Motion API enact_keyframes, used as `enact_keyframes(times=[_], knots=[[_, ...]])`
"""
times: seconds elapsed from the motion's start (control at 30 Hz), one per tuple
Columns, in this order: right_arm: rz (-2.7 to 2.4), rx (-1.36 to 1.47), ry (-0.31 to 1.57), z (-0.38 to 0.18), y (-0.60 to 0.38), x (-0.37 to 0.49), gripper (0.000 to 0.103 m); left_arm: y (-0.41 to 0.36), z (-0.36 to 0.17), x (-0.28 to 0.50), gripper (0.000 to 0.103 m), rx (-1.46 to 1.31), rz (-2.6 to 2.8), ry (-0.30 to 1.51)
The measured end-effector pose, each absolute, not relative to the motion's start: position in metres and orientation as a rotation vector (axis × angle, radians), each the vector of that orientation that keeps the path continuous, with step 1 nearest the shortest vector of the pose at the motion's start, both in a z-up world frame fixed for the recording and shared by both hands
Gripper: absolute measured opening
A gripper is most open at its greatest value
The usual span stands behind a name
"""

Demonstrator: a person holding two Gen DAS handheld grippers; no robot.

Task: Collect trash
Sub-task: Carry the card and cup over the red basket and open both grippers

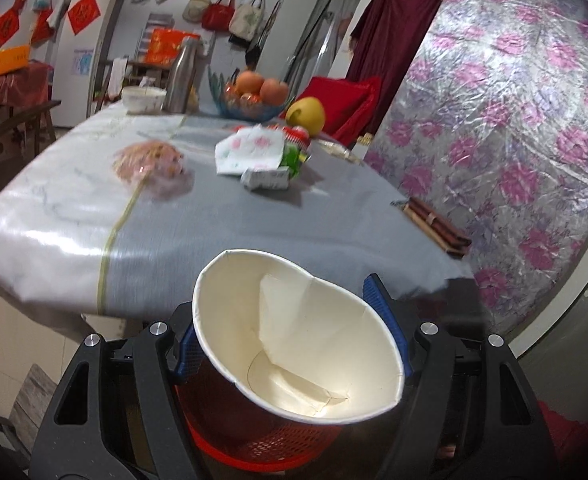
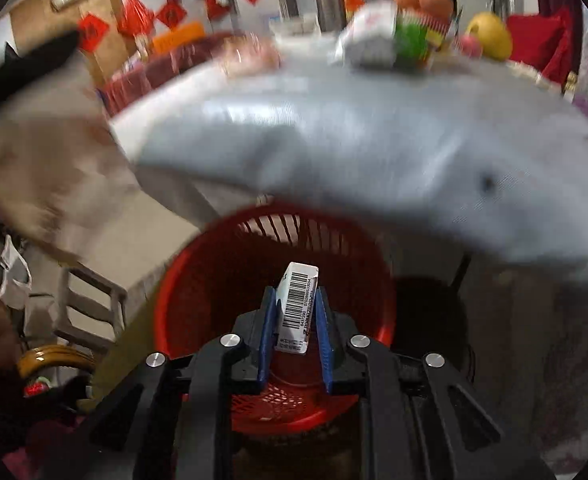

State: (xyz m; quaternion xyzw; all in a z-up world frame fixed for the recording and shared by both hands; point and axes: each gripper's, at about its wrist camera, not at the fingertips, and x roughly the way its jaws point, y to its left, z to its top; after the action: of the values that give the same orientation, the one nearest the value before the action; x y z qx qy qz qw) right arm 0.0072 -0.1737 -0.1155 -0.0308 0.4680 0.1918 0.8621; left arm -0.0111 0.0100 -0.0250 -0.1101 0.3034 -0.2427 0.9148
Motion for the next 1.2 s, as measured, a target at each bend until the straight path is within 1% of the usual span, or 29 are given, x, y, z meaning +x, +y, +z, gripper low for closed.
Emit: enact_keyframes(times=[0.03,0.1,0.2,0.27,0.33,0.47,0.5,0.53,0.6,0.67,0.7,0.73,1.0,1.2], knots=[[0.383,-0.071,0.988,-0.123,-0.172,0.010,0.025,0.011,-0.029,-0.008,0.070,-0.229,-0.497,0.636],[0.379,-0.057,0.985,-0.125,-0.172,0.008,0.026,0.014,-0.038,-0.003,0.070,-0.230,-0.491,0.661],[0.371,-0.035,0.938,-0.109,-0.180,0.002,0.026,0.013,-0.052,0.003,0.070,-0.227,-0.488,0.699],[0.358,0.000,0.896,-0.094,-0.191,-0.004,0.031,0.010,-0.060,0.005,0.070,-0.214,-0.485,0.718],[0.348,0.042,0.863,-0.083,-0.202,-0.010,0.034,0.004,-0.069,0.007,0.070,-0.193,-0.484,0.739],[0.339,0.076,0.825,-0.071,-0.211,-0.016,0.035,-0.006,-0.089,0.012,0.070,-0.160,-0.481,0.795],[0.340,0.080,0.821,-0.071,-0.212,-0.017,0.035,-0.008,-0.092,0.013,0.071,-0.154,-0.476,0.804],[0.342,0.087,0.813,-0.069,-0.213,-0.020,0.035,-0.009,-0.096,0.015,0.077,-0.143,-0.468,0.817],[0.348,0.091,0.806,-0.070,-0.214,-0.023,0.035,-0.010,-0.101,0.016,0.082,-0.133,-0.447,0.833],[0.355,0.089,0.801,-0.070,-0.216,-0.024,0.035,-0.011,-0.101,0.014,0.087,-0.125,-0.446,0.836],[0.358,0.087,0.801,-0.070,-0.215,-0.021,0.036,-0.011,-0.100,0.013,0.091,-0.120,-0.440,0.831],[0.360,0.085,0.798,-0.070,-0.213,-0.021,0.036,-0.010,-0.099,0.012,0.091,-0.116,-0.432,0.824],[0.364,0.082,0.791,-0.067,-0.213,-0.023,0.038,-0.010,-0.086,0.004,0.091,-0.070,-0.378,0.773],[0.357,0.084,0.763,-0.059,-0.215,-0.026,0.042,-0.006,-0.068,-0.004,0.091,-0.061,-0.371,0.711]])
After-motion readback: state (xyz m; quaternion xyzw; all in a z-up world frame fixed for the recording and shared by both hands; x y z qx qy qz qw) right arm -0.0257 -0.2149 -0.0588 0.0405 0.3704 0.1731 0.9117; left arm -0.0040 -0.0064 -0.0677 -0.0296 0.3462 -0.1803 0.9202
